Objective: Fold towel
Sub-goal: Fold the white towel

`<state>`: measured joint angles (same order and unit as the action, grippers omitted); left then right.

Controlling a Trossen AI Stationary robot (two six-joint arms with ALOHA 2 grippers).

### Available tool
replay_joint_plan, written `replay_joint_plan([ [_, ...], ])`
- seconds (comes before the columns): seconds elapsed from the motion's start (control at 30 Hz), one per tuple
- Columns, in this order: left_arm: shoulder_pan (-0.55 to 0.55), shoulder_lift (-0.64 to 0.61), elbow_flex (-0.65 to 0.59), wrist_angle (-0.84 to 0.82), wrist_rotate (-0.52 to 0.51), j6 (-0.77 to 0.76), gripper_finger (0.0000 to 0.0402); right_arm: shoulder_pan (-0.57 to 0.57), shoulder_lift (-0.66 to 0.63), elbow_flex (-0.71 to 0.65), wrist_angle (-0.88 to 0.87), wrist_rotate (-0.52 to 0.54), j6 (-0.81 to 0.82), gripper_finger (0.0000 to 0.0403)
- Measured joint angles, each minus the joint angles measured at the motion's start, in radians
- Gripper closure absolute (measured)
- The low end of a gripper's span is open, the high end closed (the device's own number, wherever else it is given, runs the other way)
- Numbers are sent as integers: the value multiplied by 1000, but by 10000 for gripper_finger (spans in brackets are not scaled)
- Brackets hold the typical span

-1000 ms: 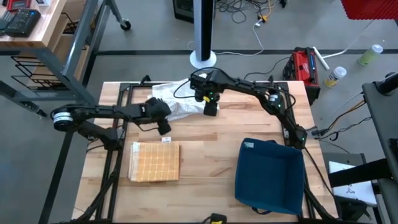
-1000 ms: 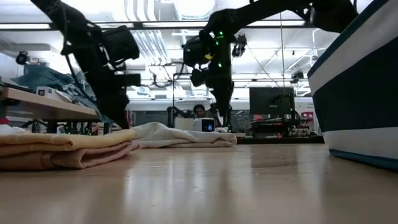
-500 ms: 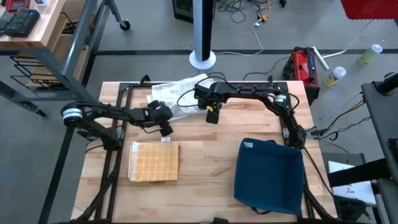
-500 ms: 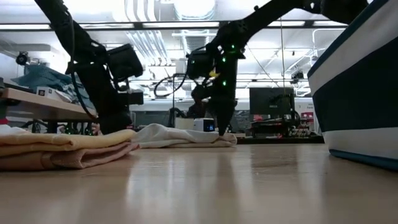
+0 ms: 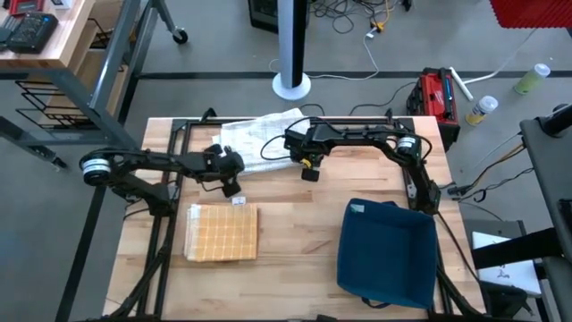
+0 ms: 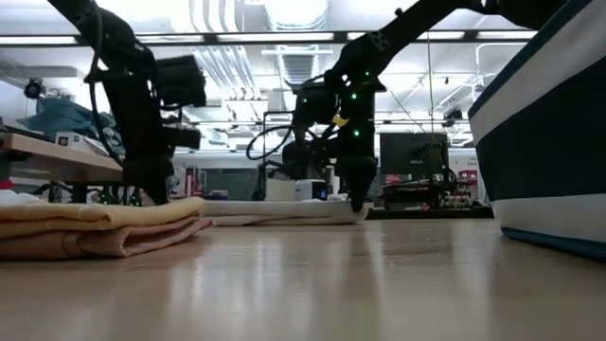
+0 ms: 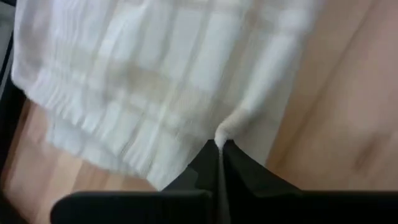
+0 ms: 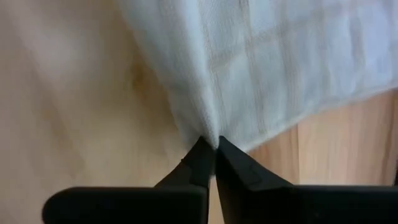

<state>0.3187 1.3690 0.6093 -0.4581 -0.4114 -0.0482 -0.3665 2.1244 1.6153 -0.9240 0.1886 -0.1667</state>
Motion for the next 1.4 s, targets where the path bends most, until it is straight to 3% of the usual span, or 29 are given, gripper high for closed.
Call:
replay_joint_plan([
  [0.1,-3,-38,22,-96,2,-20,399,10,-24,-12,-16,14,9,399],
  [0.33,0,-83,59,-132,229,-41,392,39,-80,-15,-105,-6,34,394],
  [0.43,0,-82,86,-167,251,-53,385,54,-88,-16,-160,-19,45,386],
  [0.9,0,-122,131,-219,357,-55,364,71,-138,-16,-275,-90,101,267],
  [1.03,-4,-145,139,-219,411,-50,364,69,-192,-15,-242,-84,104,247],
  [1.23,-3,-159,180,-217,406,-38,361,57,-233,-14,-125,-83,104,247],
  [1.4,0,-124,192,-23,371,2,367,31,-204,-15,-21,-92,141,264],
])
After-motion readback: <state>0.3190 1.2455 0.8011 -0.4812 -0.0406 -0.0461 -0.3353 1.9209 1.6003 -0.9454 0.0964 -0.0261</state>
